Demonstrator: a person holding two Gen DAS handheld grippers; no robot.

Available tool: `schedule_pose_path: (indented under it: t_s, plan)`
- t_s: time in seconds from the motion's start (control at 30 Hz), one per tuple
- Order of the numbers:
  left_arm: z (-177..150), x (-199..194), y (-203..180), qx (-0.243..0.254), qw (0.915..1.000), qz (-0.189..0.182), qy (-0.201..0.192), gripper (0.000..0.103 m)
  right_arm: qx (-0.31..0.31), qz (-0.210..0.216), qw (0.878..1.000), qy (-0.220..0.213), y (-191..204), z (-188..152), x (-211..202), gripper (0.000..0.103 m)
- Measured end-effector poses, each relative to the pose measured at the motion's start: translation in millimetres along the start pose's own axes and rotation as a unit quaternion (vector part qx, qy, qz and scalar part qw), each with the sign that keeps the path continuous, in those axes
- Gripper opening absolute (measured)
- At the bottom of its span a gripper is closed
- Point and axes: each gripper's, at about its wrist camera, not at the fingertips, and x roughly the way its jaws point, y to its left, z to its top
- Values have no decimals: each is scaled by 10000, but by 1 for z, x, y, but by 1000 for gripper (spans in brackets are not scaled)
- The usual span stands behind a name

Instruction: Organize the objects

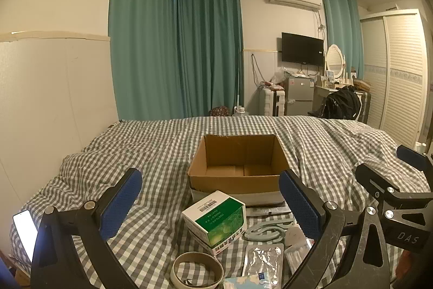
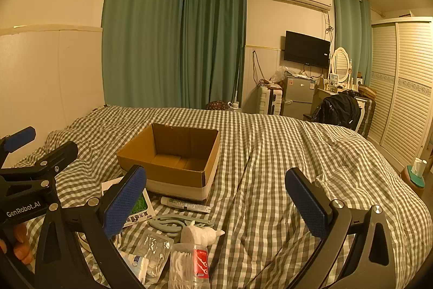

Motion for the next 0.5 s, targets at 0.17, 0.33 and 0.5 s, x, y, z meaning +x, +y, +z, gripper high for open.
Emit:
schedule_pose_path:
  t_s: [0.17,0.33,0.5]
  plan:
    - [0,0,0,4,10000,-4,10,103,-7,-2,10000,7,1,-2,1,103]
    - [1,1,0,3,10000,-3,13,103,-9,4,10000,15,0,-3,1,103]
    - [0,1,0,-1,10000,-9,16,103,-11,-3,10000,12,1,-3,1,103]
